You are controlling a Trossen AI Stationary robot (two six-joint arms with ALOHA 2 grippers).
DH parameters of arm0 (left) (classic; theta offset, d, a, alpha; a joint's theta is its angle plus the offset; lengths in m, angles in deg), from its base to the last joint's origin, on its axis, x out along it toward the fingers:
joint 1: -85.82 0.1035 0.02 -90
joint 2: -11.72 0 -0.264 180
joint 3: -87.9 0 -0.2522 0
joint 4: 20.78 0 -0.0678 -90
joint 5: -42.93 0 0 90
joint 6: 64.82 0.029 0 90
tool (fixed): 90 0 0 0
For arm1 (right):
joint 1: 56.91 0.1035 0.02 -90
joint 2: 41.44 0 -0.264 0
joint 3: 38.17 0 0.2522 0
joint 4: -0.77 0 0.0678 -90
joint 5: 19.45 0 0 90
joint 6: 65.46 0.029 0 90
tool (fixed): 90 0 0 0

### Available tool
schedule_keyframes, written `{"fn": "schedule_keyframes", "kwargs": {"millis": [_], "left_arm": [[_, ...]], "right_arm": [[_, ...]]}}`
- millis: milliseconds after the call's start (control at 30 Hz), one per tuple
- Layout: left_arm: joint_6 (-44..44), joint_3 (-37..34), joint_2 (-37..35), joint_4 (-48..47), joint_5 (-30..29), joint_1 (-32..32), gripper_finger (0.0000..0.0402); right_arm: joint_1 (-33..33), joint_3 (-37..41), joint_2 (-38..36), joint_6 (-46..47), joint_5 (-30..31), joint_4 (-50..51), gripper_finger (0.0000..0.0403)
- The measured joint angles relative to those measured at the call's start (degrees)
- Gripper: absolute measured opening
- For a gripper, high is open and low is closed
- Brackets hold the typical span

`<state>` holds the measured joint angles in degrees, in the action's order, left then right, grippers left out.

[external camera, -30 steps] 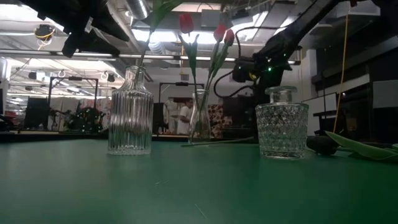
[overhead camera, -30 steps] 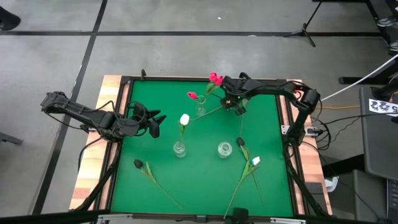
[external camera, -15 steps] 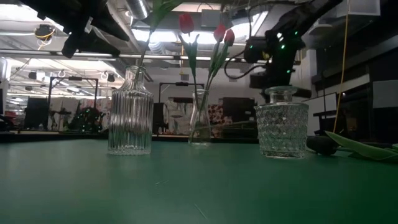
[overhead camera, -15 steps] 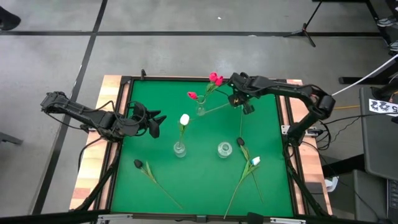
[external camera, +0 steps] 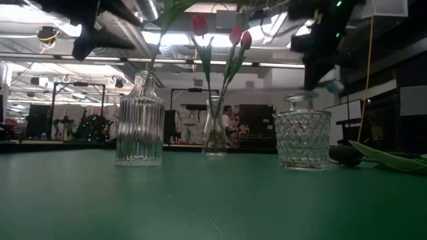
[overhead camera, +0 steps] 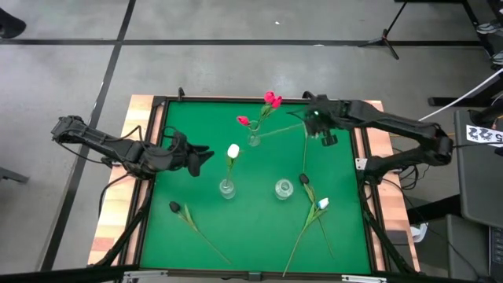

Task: Sort flowers into vase by color
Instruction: Put the top white tulip into the bottom left transparent vase

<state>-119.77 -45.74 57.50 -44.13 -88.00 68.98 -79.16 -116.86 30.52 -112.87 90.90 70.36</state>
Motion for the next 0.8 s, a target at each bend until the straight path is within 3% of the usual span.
{"fn": "schedule_keyframes", "kwargs": {"millis": [233,500,800], "left_arm": [[4.30,0.00,-3.49,9.64,1.37,0.07,0.0217],[14.49,0.00,-10.24,25.82,1.89,0.01,0.0217],[19.72,0.02,-12.00,46.33,12.75,0.02,0.0217]], "right_arm": [[9.60,-4.21,-2.80,6.72,9.59,1.85,0.0008],[14.83,-17.22,-0.24,6.58,17.20,0.50,0.0014],[20.84,-34.11,6.79,-1.13,18.60,-3.64,0.0016]]}}
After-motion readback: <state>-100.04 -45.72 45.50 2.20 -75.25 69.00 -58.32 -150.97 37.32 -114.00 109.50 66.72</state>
